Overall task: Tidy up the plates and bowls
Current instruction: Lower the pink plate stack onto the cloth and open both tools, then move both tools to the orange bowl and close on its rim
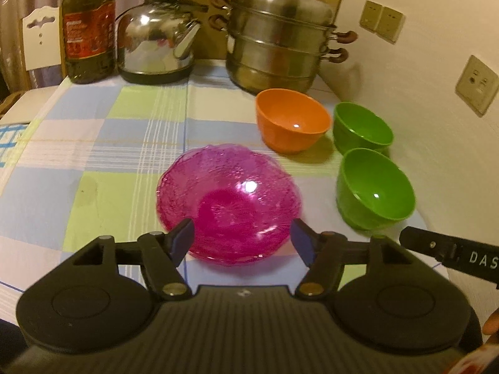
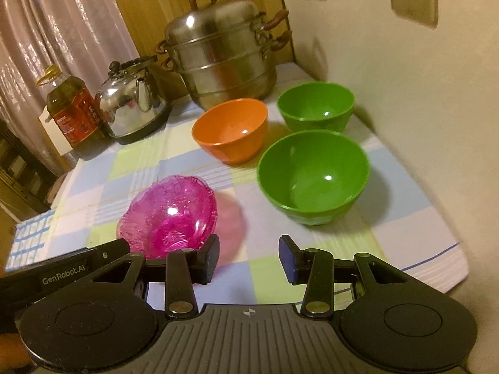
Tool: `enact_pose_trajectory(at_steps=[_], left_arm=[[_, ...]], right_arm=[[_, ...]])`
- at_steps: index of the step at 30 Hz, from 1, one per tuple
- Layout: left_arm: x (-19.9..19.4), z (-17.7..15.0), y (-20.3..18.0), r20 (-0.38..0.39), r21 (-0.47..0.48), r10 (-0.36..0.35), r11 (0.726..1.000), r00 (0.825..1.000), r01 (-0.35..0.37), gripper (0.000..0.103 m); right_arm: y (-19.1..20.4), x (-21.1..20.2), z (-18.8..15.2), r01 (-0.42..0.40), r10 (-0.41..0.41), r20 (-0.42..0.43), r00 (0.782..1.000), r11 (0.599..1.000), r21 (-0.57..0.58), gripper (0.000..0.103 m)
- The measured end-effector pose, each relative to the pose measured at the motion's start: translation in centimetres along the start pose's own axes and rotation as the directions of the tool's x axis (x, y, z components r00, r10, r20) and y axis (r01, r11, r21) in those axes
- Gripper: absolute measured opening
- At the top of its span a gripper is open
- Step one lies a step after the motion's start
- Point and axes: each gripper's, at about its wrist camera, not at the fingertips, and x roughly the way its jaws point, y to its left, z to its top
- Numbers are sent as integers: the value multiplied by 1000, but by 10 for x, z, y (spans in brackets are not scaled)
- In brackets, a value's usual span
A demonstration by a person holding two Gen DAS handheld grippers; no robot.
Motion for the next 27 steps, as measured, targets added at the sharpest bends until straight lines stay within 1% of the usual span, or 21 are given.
enact_pose_trajectory(at_steps=[8,14,18,27], left_arm=[[-19,2,-24,35,49,-40,998,999,38,65],[-26,5,-29,57,59,-50,997,997,47,65],[-22,11,-29,63,51,-57,997,996,54,65],[5,29,-29,40,43,-91,995,995,90,65]], right_arm=[[-6,-28,1,35,-35,43,998,999,7,43],[-4,-36,3,32,-32,65,997,999,4,43],[-5,-32,7,34,-34,57,998,999,2,43],[-17,-14,18,45,-47,37,998,998,31,43]])
